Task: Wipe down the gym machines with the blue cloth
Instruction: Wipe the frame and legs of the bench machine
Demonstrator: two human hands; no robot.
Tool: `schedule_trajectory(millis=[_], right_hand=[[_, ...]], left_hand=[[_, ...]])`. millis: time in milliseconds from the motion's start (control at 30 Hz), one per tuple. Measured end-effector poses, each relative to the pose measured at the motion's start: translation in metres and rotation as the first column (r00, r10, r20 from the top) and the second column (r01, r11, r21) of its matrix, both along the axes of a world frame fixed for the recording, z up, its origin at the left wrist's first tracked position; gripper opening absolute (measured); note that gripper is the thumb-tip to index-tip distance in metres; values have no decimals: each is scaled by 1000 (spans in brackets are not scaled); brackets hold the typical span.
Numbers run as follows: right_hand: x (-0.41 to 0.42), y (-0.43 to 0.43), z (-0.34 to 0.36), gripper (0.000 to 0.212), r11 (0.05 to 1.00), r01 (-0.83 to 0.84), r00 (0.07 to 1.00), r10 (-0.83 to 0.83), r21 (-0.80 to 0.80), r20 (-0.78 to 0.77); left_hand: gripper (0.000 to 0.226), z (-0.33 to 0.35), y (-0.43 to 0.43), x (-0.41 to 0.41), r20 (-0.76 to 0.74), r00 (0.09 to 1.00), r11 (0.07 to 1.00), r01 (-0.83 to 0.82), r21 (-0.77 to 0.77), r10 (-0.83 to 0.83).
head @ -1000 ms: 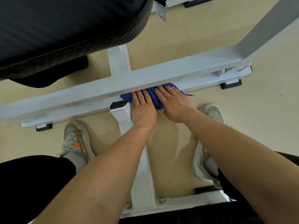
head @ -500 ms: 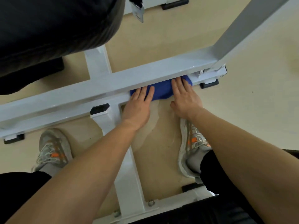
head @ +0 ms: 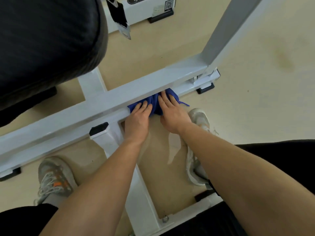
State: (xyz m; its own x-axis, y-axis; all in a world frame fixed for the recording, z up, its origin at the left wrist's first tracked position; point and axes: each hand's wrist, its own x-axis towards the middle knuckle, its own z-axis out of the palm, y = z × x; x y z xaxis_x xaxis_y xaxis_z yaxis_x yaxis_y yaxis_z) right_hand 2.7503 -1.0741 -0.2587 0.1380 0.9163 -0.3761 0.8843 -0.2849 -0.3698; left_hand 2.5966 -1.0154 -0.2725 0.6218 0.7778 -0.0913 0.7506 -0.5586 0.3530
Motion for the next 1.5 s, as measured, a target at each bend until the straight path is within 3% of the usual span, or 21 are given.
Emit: schedule_trajectory(millis=[133, 300, 433, 533, 667, 800, 900, 1000, 1167, 1233, 1367, 1433, 1500], right_hand=[[-18, 5, 4, 72, 995, 79, 984, -67, 63, -165], [-33, 16, 23, 53, 970, 176, 901, -89, 170, -426], [-45, 18, 37, 51, 947, 306, 789, -193, 101, -583], [-37, 3, 47, 50, 912, 405, 703, -266, 64, -659], [-18, -22, 56, 33, 813, 580, 614, -473, -45, -632], [22, -23, 58, 29, 586, 810, 478, -680, -20, -556], [63, -14, 44, 28, 293, 956, 232, -790, -18, -568], [97, 0, 26, 27, -28, 995, -86, -751, -98, -655], [126, 21, 9, 39, -296, 928, -367, -633, -225, -682], [124, 22, 5, 30, -264, 955, -286, -682, -138, -673], [86, 23, -5, 46, 22, 999, -10, -771, -43, -636], [73, 18, -15, 51, 122, 991, 59, -771, -56, -634], [76, 16, -19, 54, 163, 985, 87, -763, -61, -641]], left_hand=[[50, 13, -1, 0, 138, 985, 978, -75, -196, 103], [63, 26, -8, -30, 158, 979, 941, -72, -331, 131], [61, 50, -23, -41, 161, 977, 951, -89, -296, 142], [60, 70, -24, -38, 168, 972, 889, -74, -452, 166], [54, 101, -23, -19, 70, 996, 871, -12, -490, 53], [34, 114, -14, 5, -42, 999, 960, -36, -277, 26], [31, 108, 0, 20, -84, 995, 973, 35, -227, -55], [28, 101, 13, 30, -119, 985, 970, 92, -227, -122], [28, 93, 25, 32, -108, 982, 958, 120, -262, -152], [28, 93, 24, 29, -98, 982, 954, 129, -272, -161], [29, 92, 16, 23, -125, 975, 937, 136, -321, -184], [30, 90, 11, 22, -148, 970, 929, 132, -345, -193], [30, 88, 4, 23, -156, 969, 922, 124, -366, -192]])
